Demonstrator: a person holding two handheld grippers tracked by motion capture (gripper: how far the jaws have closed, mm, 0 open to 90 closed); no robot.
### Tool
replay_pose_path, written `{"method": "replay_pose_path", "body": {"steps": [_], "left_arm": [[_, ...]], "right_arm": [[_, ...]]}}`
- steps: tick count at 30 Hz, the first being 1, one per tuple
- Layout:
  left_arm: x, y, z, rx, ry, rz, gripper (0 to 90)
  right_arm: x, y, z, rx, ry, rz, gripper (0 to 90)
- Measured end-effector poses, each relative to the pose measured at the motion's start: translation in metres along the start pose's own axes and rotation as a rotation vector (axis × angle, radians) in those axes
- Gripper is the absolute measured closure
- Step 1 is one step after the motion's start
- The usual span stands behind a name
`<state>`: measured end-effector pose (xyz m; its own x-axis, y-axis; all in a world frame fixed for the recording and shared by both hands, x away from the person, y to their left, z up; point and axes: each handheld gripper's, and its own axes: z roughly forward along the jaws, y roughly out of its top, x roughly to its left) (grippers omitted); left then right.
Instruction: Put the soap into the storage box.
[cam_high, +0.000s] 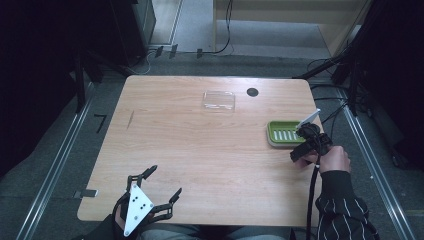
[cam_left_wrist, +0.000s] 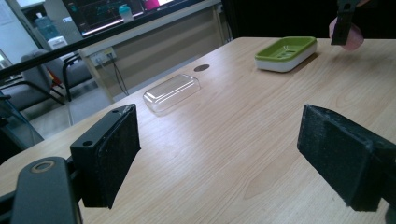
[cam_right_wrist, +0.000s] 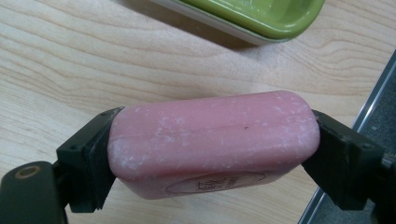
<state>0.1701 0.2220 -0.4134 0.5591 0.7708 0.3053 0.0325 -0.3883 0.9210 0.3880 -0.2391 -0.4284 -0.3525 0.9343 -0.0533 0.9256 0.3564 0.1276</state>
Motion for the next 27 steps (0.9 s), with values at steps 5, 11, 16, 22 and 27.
{"method": "replay_pose_path", "body": {"steps": [5,11,16,22,27], "left_arm": [[0.0,0.0,0.0,0.0,-0.001,0.0,13.6],[0.0,0.0,0.0,0.001,-0.001,0.001,13.6],[0.0,0.0,0.0,0.002,-0.001,-0.002,13.6],[0.0,0.0,0.0,0.001,0.0,0.0,13.6],[0.0,0.0,0.0,0.001,0.0,-0.002,13.6]], "right_arm": [[-0.001,0.004,-0.001,-0.002,-0.002,-0.004,13.7],[-0.002,0.009,-0.003,-0.005,0.002,-0.008,13.7],[-0.004,0.013,-0.004,-0.006,0.006,-0.005,13.7],[-0.006,0.017,-0.003,-0.005,0.004,-0.01,13.7],[-0.008,0.02,-0.004,-0.004,0.004,-0.005,13.7]]}}
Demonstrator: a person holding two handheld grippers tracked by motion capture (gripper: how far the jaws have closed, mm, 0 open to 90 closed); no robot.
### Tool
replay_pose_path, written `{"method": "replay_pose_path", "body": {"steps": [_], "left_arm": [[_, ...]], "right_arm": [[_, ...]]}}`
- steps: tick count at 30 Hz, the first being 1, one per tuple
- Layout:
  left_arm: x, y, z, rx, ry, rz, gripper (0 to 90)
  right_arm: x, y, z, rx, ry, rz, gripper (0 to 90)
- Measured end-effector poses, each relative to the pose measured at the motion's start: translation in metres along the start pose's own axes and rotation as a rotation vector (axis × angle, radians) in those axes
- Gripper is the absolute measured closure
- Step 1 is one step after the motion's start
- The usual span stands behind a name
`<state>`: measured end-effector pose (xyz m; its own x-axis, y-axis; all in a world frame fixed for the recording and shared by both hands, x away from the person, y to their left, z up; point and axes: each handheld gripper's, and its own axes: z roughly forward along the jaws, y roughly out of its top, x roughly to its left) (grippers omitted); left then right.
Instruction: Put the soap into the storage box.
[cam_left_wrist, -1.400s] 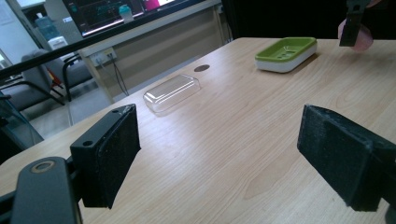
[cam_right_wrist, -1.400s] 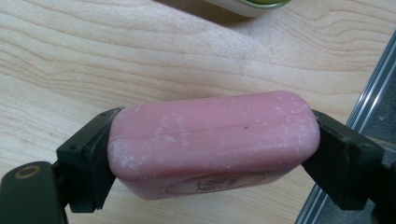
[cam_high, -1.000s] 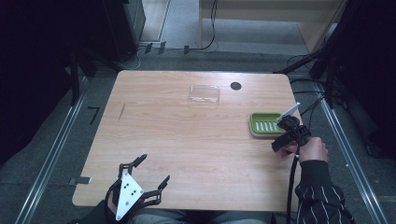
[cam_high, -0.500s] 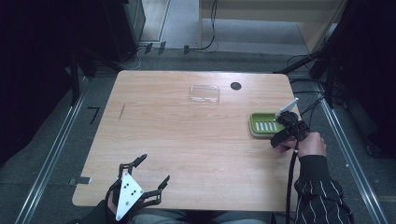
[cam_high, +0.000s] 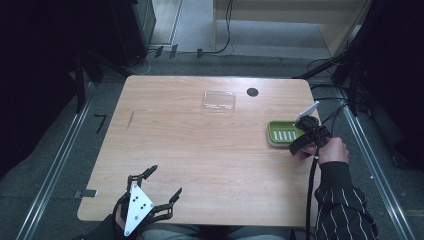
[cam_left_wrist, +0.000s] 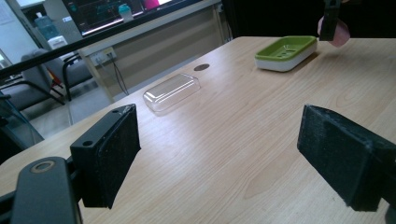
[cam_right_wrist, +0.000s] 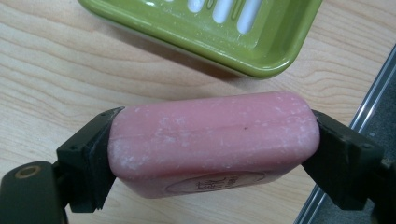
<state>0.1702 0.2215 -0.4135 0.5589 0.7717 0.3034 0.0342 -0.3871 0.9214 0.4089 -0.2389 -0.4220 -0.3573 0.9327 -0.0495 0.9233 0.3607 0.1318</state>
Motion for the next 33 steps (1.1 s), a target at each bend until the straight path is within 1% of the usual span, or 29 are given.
{"method": "replay_pose_path", "body": {"steps": [1,4,6,9,10,22,33], "left_arm": [[0.0,0.0,0.0,0.0,0.0,0.0,13.6],[0.0,0.0,0.0,0.0,0.0,0.0,13.6],[0.0,0.0,0.0,0.001,0.0,0.0,13.6],[0.0,0.0,0.0,0.002,0.0,0.001,13.6],[0.0,0.0,0.0,0.002,0.0,0.0,13.6],[0.0,0.0,0.0,0.004,0.001,0.001,13.6],[0.0,0.0,0.0,0.004,0.0,0.001,13.6]], "right_arm": [[-0.001,0.001,0.0,-0.002,-0.001,-0.005,13.7],[-0.001,0.003,0.0,-0.002,0.0,0.001,13.7],[-0.001,0.004,0.0,-0.004,-0.004,-0.007,13.7],[-0.001,0.006,-0.002,-0.006,-0.002,0.001,13.7],[-0.002,0.007,-0.002,-0.01,-0.003,-0.006,13.7],[-0.004,0.017,-0.008,-0.027,-0.006,-0.005,13.7],[-0.004,0.027,-0.011,-0.038,-0.012,-0.017,13.8]]}}
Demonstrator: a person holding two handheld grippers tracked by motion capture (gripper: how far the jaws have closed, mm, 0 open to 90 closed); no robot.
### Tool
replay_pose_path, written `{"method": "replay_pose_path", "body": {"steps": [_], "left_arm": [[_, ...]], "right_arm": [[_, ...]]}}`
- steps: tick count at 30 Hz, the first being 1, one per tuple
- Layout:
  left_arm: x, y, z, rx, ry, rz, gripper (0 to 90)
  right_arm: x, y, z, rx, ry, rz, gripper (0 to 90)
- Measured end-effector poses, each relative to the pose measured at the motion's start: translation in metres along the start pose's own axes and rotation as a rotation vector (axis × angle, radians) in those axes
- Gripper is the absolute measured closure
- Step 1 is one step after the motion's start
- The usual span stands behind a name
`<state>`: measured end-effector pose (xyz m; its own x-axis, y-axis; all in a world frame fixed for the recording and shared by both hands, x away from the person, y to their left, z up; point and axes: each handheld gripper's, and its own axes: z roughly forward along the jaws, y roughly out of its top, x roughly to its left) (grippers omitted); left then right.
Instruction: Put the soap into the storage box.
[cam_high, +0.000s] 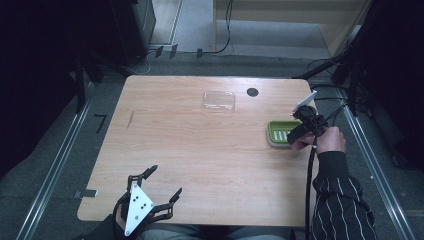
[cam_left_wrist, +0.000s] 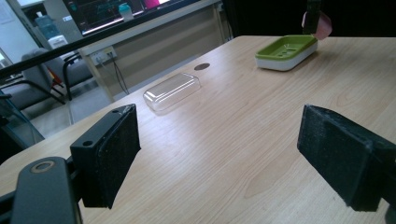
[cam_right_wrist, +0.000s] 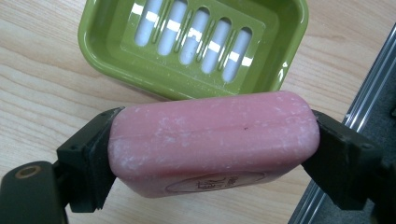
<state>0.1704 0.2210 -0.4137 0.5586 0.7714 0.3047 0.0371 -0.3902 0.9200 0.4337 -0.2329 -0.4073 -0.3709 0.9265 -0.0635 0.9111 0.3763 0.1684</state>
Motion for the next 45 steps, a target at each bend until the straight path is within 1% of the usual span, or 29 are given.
{"method": "replay_pose_path", "body": {"steps": [7,11,17,18,28,33,35,36,41,45], "left_arm": [[0.0,0.0,0.0,0.003,0.001,0.002,13.6],[0.0,0.0,0.0,0.003,0.0,0.001,13.6],[0.0,0.0,0.0,0.003,0.0,0.001,13.6],[0.0,0.0,0.0,0.002,0.0,0.001,13.6],[0.0,0.0,0.0,0.004,-0.001,0.003,13.6],[0.0,0.0,0.0,0.005,-0.001,0.004,13.6],[0.0,0.0,0.0,0.005,-0.002,0.004,13.6],[0.0,0.0,0.0,0.004,-0.002,0.004,13.6],[0.0,0.0,0.0,0.005,-0.002,0.005,13.6],[0.0,0.0,0.0,0.006,-0.002,0.005,13.6]], "right_arm": [[0.0,0.006,-0.001,-0.004,-0.001,-0.001,13.8],[0.0,0.01,-0.001,-0.009,-0.005,-0.01,13.8],[0.001,0.015,-0.001,-0.014,-0.001,-0.004,13.8],[0.0,0.016,-0.001,-0.016,0.0,-0.014,13.8],[0.003,0.025,0.002,-0.019,0.001,-0.014,13.8],[0.002,0.029,0.003,-0.02,0.001,-0.006,13.8],[0.001,0.031,0.004,-0.029,-0.001,-0.008,13.8],[0.001,0.031,0.004,-0.032,-0.004,0.0,13.8],[-0.001,0.035,0.007,-0.032,0.008,0.012,13.7],[-0.002,0.036,0.009,-0.032,0.014,0.043,13.7]]}}
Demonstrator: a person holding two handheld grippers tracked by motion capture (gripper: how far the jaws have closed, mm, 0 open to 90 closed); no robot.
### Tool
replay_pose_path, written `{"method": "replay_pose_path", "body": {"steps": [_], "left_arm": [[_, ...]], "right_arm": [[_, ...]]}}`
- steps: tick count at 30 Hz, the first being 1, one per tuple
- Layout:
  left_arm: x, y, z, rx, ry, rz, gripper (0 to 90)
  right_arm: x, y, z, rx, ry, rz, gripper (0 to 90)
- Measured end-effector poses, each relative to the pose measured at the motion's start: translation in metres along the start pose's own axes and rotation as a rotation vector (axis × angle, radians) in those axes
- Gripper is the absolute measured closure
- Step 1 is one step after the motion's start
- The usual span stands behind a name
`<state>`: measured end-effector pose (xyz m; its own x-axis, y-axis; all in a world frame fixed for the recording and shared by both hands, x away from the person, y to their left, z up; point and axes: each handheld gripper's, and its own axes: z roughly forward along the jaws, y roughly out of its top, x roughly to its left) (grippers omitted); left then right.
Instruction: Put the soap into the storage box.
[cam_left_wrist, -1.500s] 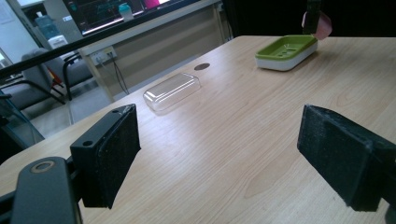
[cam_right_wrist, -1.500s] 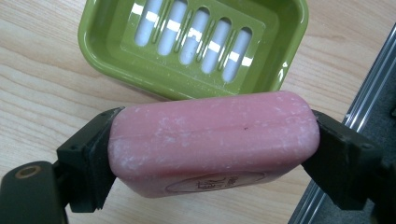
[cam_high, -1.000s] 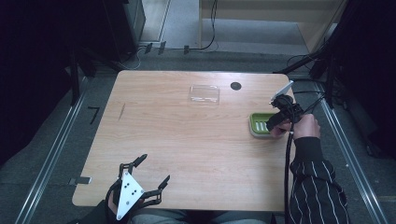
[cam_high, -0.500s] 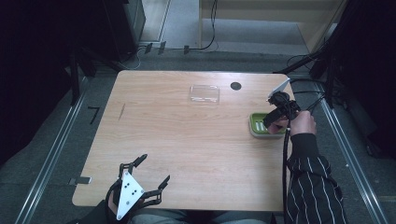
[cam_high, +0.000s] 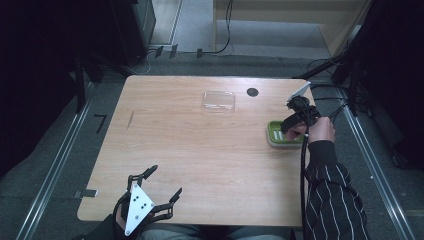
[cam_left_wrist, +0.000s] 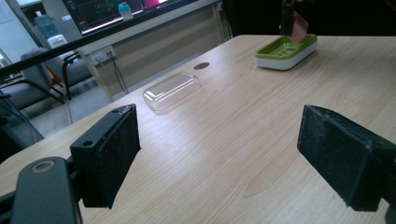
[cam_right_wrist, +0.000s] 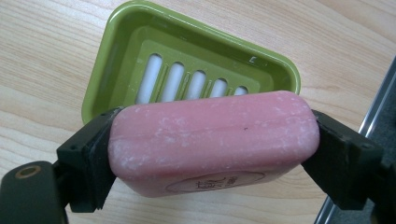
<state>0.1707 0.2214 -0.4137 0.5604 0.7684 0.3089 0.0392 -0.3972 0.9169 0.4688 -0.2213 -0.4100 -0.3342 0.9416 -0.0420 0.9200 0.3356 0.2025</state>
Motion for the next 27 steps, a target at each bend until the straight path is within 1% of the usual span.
{"method": "replay_pose_path", "body": {"steps": [4,7,9,10,11,12,17,18,22,27], "left_arm": [[0.0,0.0,0.0,-0.002,0.0,-0.001,13.6],[0.0,0.0,0.0,-0.001,0.0,-0.001,13.6],[0.0,0.0,0.0,0.0,0.0,0.0,13.6],[0.0,0.0,0.0,0.0,0.002,-0.001,13.6],[0.0,0.0,0.0,0.001,0.002,-0.001,13.6],[0.0,0.0,0.0,0.001,0.001,0.0,13.6],[0.0,0.0,0.0,-0.001,0.002,-0.004,13.6],[0.0,0.0,0.0,-0.001,0.002,-0.004,13.6],[0.0,0.0,0.0,-0.001,0.001,-0.001,13.6],[0.0,0.0,0.0,-0.002,0.002,-0.004,13.6]], "right_arm": [[-0.003,0.0,0.003,-0.013,0.009,0.023,13.8],[-0.003,0.003,0.004,-0.015,0.007,0.034,13.8],[-0.002,0.004,0.005,-0.011,0.01,0.039,13.7],[-0.002,0.005,0.007,-0.014,0.012,0.034,13.8],[-0.001,0.006,0.008,-0.015,0.013,0.041,13.7],[-0.001,0.006,0.009,-0.008,0.009,0.042,13.7],[-0.001,0.007,0.013,-0.005,0.013,0.076,13.7],[-0.001,0.008,0.014,-0.007,0.012,0.077,13.7],[-0.001,0.008,0.017,-0.007,0.029,0.09,13.7],[-0.001,0.008,0.021,-0.008,0.036,0.103,13.7]]}}
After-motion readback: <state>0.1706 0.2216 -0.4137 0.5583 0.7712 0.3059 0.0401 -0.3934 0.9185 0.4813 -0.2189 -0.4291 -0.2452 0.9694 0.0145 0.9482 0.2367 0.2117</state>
